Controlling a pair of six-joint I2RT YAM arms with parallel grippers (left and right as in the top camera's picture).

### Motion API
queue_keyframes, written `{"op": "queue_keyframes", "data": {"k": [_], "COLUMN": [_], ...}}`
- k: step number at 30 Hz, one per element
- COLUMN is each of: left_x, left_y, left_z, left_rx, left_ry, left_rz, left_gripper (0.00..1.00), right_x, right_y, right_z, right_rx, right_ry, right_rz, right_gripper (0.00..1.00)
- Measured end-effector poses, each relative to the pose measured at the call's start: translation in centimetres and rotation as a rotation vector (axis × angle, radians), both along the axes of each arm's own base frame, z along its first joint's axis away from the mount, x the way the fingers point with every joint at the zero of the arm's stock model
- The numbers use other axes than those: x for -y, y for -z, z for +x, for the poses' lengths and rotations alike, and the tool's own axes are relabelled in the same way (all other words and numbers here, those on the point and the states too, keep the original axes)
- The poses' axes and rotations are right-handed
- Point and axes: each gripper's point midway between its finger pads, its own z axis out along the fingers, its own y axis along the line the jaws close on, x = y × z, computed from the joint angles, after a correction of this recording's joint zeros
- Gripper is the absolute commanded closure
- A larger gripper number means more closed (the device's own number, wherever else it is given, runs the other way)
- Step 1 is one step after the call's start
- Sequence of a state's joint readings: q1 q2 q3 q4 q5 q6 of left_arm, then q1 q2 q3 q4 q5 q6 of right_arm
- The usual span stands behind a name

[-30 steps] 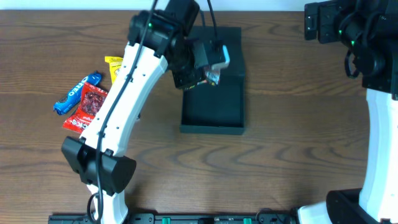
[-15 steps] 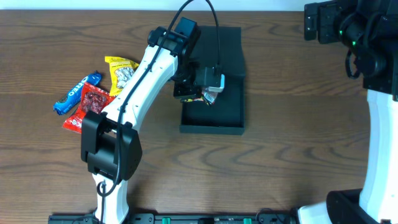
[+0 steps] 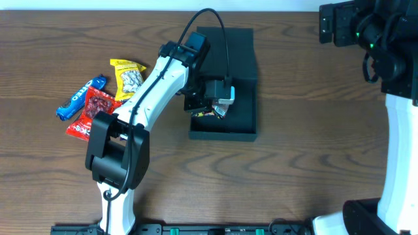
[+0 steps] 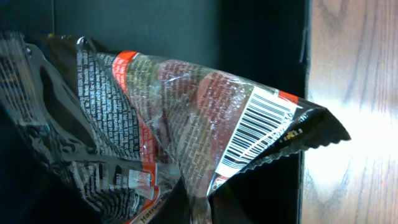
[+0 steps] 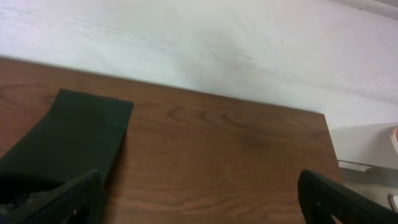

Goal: Pack container
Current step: 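Carry the black bag into the green box and release it, then return the left gripper to the pile and grasp the yellow Hacks bag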

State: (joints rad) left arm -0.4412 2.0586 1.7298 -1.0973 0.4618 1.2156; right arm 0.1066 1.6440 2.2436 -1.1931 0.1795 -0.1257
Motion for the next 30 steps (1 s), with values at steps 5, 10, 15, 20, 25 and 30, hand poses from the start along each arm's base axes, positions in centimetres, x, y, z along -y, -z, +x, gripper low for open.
{"op": "queue_keyframes", "data": {"k": [5,10,15,20,25,30], "left_x": [0.3,0.8,1.2,0.2,-5.3,-11.9], "left_y": [0.0,-0.1,-0.9,-4.3,-7.8,-8.5], "left_z": [0.8,1.8,2.8,5.2,9.5,13.7], "left_rx": [0.015,0.032,0.042,0.128,0.282,0.326], "left_ry": [-0.044,-0.109,-0.179,-0.294,-0.58,-0.904], "left_rz": [-0.01,-0.027,-0.041,-0.042,0.036,0.042], "left_gripper": [0.05,0.05,0.05,0.05,0.05,0.05], "right_x": [0.0,0.0,-0.2,-1.0,-1.4,-1.5], "right_y": [0.0,0.4,1.9,3.9,6.0,6.3], "right_z": [0.0,-0.3,-1.3,-2.0,-1.8,-1.7], "right_rx": [-0.001,-0.021,-0.094,-0.175,-0.231,-0.239], "right_ry": [0.0,0.0,-0.015,-0.054,-0.066,-0.06], "right_rz": [0.0,-0.002,0.002,0.025,0.044,0.061], "right_gripper": [0.01,0.01,0.03,0.04,0.03,0.02]}}
